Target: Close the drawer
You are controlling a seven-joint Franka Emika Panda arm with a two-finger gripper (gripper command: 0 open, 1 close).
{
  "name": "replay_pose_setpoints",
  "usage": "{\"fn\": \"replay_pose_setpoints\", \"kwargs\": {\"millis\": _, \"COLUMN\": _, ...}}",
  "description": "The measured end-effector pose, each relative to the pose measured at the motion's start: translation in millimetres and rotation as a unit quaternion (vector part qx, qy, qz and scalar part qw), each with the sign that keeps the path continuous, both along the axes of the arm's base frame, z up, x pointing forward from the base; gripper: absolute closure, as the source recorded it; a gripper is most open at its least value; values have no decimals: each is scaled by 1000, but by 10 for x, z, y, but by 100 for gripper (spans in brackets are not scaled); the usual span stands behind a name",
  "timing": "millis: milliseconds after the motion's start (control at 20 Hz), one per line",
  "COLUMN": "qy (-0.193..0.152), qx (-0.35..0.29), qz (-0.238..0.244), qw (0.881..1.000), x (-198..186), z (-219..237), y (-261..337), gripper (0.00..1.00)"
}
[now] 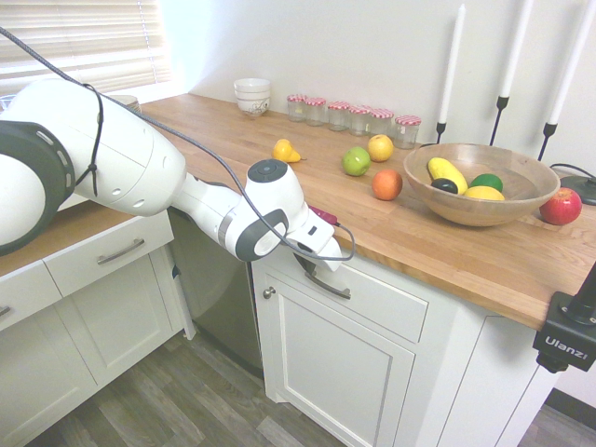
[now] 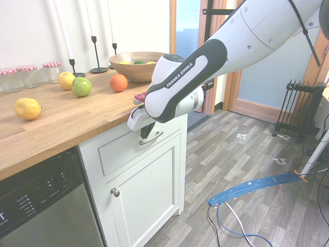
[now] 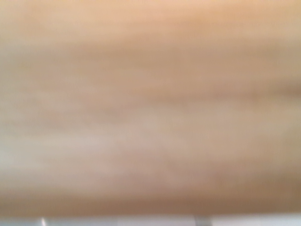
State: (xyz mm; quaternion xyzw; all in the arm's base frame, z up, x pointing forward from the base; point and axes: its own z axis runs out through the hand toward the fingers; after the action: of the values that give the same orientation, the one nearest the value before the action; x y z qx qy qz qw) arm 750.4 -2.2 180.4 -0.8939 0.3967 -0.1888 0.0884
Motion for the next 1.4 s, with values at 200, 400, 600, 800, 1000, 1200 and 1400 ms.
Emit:
{"fn": "replay_pose_setpoints", "kwargs": {"millis": 200, "qy": 69, "qx": 5, "qz": 3, "qw": 998, "x": -124, "z": -118, "y": -7, "gripper": 100}}
{"fn": "replay_pose_setpoints", "kwargs": {"millis": 400, "qy": 148, "qx": -7, "qz": 3, "qw": 989, "x": -389, "z": 40, "y": -41, "gripper": 100}}
{"fn": "replay_pose_setpoints", "kwargs": {"millis": 600, "qy": 187, "qx": -17, "qz": 4, "qw": 982, "x": -743, "z": 399, "y": -184, "gripper": 100}}
{"fn": "replay_pose_setpoints", "kwargs": {"millis": 800, "qy": 207, "qx": -33, "qz": -2, "qw": 978, "x": -1218, "z": 685, "y": -472, "gripper": 100}}
{"fn": "replay_pose_setpoints", "kwargs": {"millis": 1000, "qy": 220, "qx": -34, "qz": -12, "qw": 975, "x": -1704, "z": 843, "y": -772, "gripper": 100}}
{"fn": "replay_pose_setpoints", "kwargs": {"millis": 1200, "qy": 224, "qx": -32, "qz": -11, "qw": 974, "x": -2005, "z": 912, "y": -945, "gripper": 100}}
{"fn": "replay_pose_setpoints", "kwargs": {"millis": 1400, "qy": 221, "qx": -29, "qz": -9, "qw": 975, "x": -2119, "z": 990, "y": -1025, "gripper": 100}}
